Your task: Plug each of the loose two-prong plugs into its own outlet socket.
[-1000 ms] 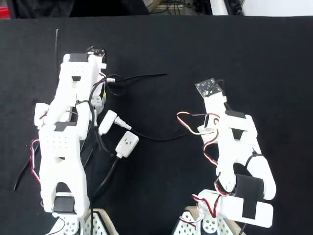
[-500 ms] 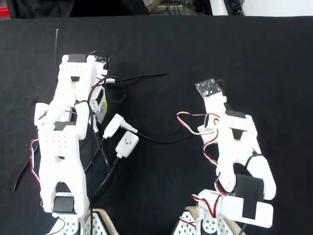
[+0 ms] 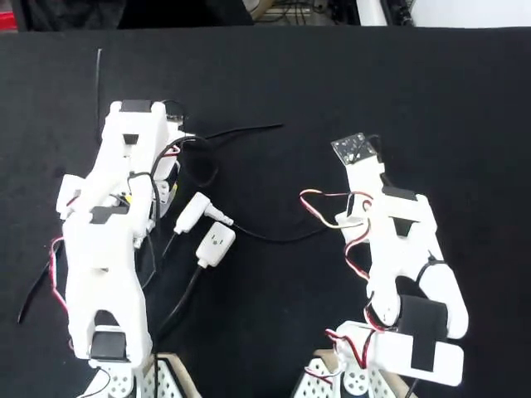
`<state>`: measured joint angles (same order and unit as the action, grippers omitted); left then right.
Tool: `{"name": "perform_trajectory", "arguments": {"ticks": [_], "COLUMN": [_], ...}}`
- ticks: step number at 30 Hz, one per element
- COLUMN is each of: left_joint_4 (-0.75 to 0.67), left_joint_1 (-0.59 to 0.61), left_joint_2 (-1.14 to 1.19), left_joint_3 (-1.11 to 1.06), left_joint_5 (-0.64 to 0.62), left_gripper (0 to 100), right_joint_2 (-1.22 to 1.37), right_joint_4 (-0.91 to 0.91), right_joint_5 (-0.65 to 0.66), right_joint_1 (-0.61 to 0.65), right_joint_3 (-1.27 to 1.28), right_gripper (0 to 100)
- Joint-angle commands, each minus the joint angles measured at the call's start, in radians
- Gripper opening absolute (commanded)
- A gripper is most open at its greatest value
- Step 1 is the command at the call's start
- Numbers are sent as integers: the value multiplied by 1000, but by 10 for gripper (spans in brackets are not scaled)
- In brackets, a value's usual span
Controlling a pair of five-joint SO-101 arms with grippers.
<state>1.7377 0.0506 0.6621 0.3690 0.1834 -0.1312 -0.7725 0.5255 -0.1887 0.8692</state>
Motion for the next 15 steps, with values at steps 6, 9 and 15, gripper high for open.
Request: {"name": "perform_trajectory", "arguments": {"ticks": [6, 9, 15], "left_joint_4": [20, 20, 21], "left_joint_1": [1, -13, -94], "left_joint_2": [-359, -486, -766], "left_joint_3": [-202, -237, -314], "left_joint_5": [-14, -14, -81], "left_gripper": [30, 30, 30], "right_joint_2": [1, 1, 1], "right_joint_4": [14, 14, 14], "right_joint_5": [9, 9, 9], "right_joint_1": [-28, -28, -28], "right_joint_3": [-21, -21, -21], "right_gripper": [18, 18, 18]}}
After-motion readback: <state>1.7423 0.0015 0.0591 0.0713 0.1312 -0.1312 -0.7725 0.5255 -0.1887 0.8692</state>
